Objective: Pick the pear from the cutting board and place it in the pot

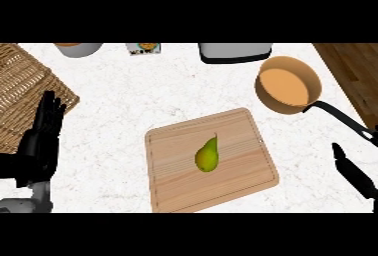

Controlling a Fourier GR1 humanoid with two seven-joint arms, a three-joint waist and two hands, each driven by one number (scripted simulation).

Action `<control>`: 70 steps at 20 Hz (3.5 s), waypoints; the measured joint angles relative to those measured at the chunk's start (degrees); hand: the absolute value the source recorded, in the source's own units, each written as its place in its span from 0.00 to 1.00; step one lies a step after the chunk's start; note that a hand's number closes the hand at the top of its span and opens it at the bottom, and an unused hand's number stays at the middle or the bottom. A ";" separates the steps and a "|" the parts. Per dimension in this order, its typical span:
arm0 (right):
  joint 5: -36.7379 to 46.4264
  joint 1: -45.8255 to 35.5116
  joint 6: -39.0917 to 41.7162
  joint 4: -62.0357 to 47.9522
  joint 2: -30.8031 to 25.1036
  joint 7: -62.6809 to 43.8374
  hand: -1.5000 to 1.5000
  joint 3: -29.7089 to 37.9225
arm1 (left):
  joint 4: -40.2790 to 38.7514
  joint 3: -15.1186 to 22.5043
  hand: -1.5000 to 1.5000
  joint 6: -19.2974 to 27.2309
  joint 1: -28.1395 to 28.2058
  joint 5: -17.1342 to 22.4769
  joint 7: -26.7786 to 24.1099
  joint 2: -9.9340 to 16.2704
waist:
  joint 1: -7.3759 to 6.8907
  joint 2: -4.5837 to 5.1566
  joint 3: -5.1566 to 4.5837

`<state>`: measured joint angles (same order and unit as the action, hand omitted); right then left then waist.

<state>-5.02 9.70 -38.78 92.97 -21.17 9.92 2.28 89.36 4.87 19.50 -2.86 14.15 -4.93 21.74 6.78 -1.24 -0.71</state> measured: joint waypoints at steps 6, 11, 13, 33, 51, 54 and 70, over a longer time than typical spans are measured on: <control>14.27 7.67 -15.68 10.38 12.36 7.46 0.00 -10.60 | 1.24 3.91 0.50 -0.41 1.30 -0.08 -1.60 -4.23 | -2.98 0.41 0.24; 28.35 17.16 -20.80 12.42 18.42 2.95 0.00 -21.37 | 1.00 6.49 0.50 -0.57 1.65 -1.36 -3.26 -6.33 | -5.16 1.20 0.21; 32.98 21.09 -20.82 11.37 19.44 -0.16 0.00 -24.14 | 1.24 6.90 0.50 -0.93 1.36 -1.57 -3.44 -6.40 | -5.88 1.54 0.17; 67.63 9.67 9.72 13.19 21.11 -63.48 0.00 -34.33 | 0.42 8.83 0.50 -1.17 0.49 -3.12 -3.99 -8.75 | -8.29 1.86 0.44; 60.97 -14.70 11.01 -6.84 20.74 -74.34 0.00 -36.19 | 0.76 6.90 0.50 -2.44 2.01 -4.62 -3.82 -10.34 | -7.18 1.30 0.70; 59.85 -16.07 9.76 -9.34 20.75 -74.00 0.00 -36.01 | 0.58 6.15 0.50 -2.91 1.57 -4.66 -3.44 -10.46 | -7.11 1.28 0.71; 68.33 -20.36 5.32 -17.62 20.87 -72.05 1.00 -34.43 | 0.39 3.80 0.50 -4.75 1.22 -6.59 -2.64 -11.90 | -6.90 1.07 0.66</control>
<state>63.32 -10.66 -33.46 75.35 -0.30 -62.14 -32.15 89.75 8.67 14.75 -1.64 7.56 -7.57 9.84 -0.12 -0.16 -0.04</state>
